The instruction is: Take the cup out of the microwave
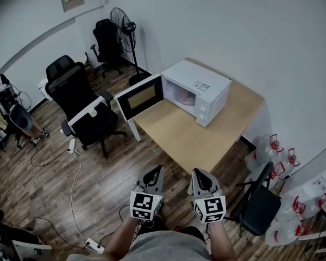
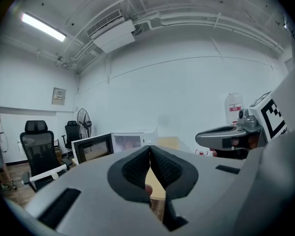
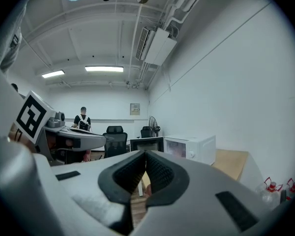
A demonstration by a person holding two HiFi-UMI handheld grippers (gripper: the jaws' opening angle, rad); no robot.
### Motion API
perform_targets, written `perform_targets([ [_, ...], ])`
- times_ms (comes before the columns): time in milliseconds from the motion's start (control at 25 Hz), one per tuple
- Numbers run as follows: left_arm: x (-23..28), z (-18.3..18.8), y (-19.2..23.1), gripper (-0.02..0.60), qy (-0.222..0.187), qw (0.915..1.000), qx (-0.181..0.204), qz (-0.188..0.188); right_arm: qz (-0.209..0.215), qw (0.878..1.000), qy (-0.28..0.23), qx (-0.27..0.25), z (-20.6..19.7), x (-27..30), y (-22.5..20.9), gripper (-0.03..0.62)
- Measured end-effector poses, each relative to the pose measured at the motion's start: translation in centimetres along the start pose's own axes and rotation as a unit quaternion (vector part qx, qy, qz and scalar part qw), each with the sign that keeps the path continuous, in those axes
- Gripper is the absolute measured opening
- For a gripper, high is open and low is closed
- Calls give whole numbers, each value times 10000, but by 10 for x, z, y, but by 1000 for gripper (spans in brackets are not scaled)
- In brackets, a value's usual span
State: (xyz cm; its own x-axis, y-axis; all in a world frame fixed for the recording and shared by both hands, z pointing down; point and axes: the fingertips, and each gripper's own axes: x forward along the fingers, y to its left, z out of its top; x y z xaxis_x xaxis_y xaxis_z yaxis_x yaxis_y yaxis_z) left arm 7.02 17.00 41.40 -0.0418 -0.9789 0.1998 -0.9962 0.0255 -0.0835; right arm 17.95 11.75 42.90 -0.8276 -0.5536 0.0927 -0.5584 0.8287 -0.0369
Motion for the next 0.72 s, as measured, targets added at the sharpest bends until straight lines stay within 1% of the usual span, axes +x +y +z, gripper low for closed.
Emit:
perform_targets([
  [200,29,1,24,23,-33,10000,46,-71,-119,9999,-9,28,0,34,-9,17],
  [360,64,-1,57,23,-50,9998,94,-190,-269,9996,16,58,-2,75,-15,17],
  [560,117,8,107,23,21,9989,85,-470,-525,9985,64,108,8,142,-23,17],
  [720,161,21,142,23,21,9969,73,-778,-840,9964,52,137,21,192,-35,17],
])
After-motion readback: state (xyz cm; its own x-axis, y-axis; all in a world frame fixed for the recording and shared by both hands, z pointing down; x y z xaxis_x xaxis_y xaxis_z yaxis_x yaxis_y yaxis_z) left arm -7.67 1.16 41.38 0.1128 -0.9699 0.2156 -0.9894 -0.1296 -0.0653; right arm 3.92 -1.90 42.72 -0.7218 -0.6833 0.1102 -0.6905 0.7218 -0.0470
